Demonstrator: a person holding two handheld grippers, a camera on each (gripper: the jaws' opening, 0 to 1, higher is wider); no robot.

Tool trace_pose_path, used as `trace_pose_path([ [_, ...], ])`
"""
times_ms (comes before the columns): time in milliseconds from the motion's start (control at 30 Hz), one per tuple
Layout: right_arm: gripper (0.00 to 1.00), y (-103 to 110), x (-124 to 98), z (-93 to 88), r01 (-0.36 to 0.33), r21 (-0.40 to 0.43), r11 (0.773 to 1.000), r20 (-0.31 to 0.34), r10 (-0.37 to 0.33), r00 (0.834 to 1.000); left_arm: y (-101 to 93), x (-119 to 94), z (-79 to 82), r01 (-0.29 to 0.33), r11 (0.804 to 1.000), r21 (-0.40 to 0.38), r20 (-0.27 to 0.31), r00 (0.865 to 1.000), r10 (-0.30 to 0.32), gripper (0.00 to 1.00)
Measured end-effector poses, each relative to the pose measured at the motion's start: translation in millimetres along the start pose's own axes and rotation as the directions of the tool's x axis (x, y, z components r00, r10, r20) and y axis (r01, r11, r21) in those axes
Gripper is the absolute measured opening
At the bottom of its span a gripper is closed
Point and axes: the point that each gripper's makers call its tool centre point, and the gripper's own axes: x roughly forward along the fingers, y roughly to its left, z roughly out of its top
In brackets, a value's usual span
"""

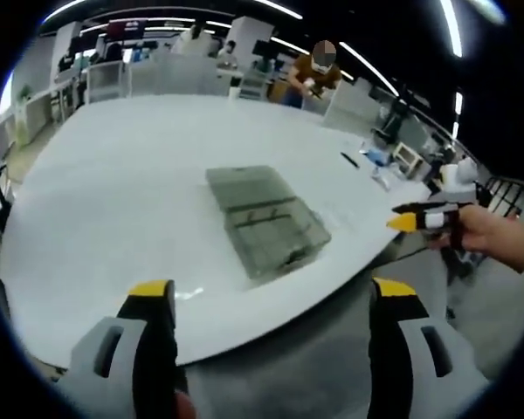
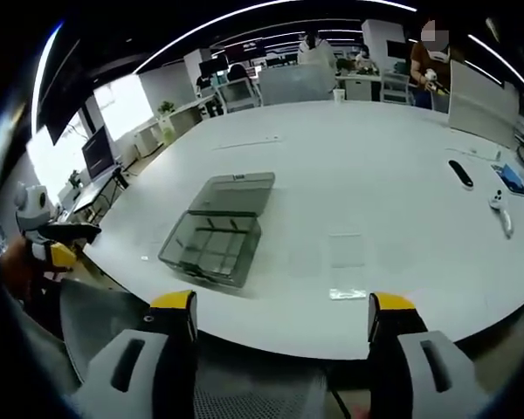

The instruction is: Insert the divider into the dual guide fixture by aligning both edges with the guide slots and pushing it downward to the bottom, including one-sided entry, uneven engagement, binding, and posture correction.

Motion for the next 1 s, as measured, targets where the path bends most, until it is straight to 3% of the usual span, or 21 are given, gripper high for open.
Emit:
trace_pose_path([
  [500, 0.76, 1.9, 9.2, 11.5, -0.071, -0.035, 0.997, -0.008, 0.071, 0.997, -15.0, 13.7, -0.9, -0.011, 0.999, -0.037, -0.003, 1.0, 0.011, 0.89],
  [1000, 0.72, -17.8, 25.3, 13.4, -0.075, -0.033, 0.997, -0.029, 0.074, 0.997, -12.2, 22.4, 2.8, -0.017, 0.999, -0.033, -0.006, 1.0, 0.017, 0.88],
])
